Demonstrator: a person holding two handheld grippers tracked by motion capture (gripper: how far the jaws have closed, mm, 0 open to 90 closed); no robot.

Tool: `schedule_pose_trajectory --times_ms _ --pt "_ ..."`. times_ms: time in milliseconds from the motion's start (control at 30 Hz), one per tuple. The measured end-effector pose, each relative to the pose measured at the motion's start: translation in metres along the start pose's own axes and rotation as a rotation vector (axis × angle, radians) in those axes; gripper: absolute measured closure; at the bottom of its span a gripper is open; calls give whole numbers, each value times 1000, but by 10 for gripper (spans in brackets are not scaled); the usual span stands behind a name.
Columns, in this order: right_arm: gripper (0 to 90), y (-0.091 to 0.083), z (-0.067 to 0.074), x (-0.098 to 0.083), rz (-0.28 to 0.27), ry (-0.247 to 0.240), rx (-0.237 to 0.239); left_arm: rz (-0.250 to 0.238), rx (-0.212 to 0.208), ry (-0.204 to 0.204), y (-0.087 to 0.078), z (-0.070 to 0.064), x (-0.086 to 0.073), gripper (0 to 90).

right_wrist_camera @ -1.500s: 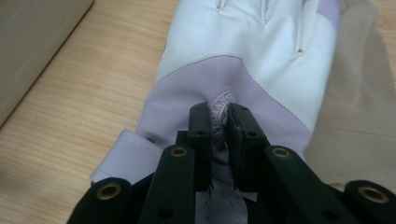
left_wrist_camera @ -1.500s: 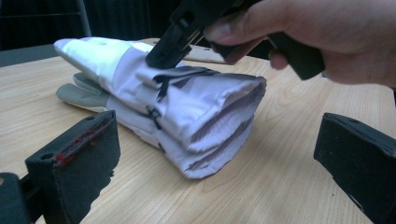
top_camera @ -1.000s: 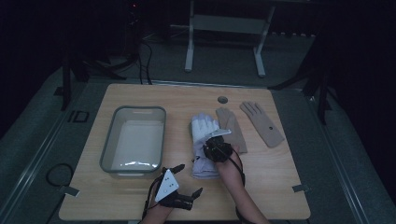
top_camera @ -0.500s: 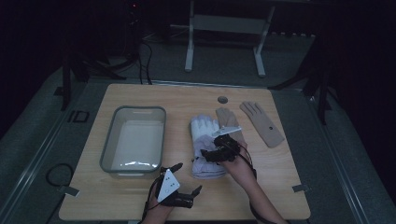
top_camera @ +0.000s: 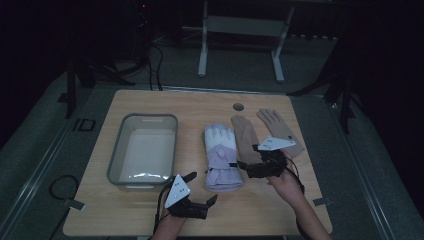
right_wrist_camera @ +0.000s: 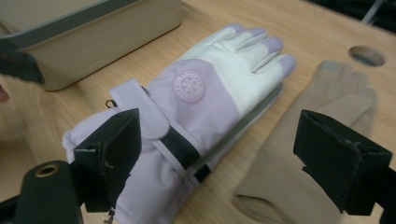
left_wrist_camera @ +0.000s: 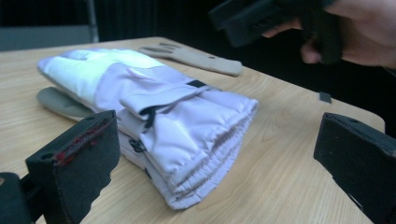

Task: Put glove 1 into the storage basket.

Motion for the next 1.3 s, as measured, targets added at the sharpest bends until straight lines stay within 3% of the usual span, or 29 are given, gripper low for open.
schedule_pose_trajectory --times_ms 67,100,233,300,367,400,467,567,633,700,767,833,967,1133,1300 --pt "166 -2 0 0 -10 6 3 0 0 -2 1 1 6 5" --pt "150 -5 -2 0 -35 43 13 28 21 3 3 2 12 5" --pt "121 -3 -5 2 -46 108 21 86 14 -52 12 6 28 5" --pt "116 -1 -5 3 -43 110 29 106 14 -70 17 7 34 5" --pt "167 2 -6 5 -42 120 32 117 16 -70 23 7 40 5" --pt "222 4 -7 6 -37 125 48 131 19 -63 27 7 42 5" --pt "376 9 -11 7 -30 134 23 163 42 -50 35 7 46 5" --pt "524 15 -17 8 -48 191 44 212 86 -15 45 3 48 6" --pt "551 20 -21 8 -46 237 64 223 108 2 47 0 47 142" --pt "549 27 -24 7 -35 281 74 251 140 23 51 -3 46 175" --pt "524 32 -25 4 -35 306 80 269 172 19 52 -2 44 217" --pt "489 37 -26 1 -29 330 73 288 189 -22 53 3 40 276" --pt "463 48 -29 -11 -15 392 92 366 202 -133 60 14 23 285" --pt "463 59 -34 -25 1 466 140 440 143 -248 66 21 3 281" --pt "473 69 -34 -33 62 473 155 502 78 -277 73 27 -5 285"
Point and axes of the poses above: each handheld gripper's, and its own axes: y roughly forward along the jaws, x roughly out of its top, z roughly to its left, the point moved 3 cm from there along y, roughly forward along the jaws, and after that the axes turned 8 degrees about x, right-handed, at the moved point
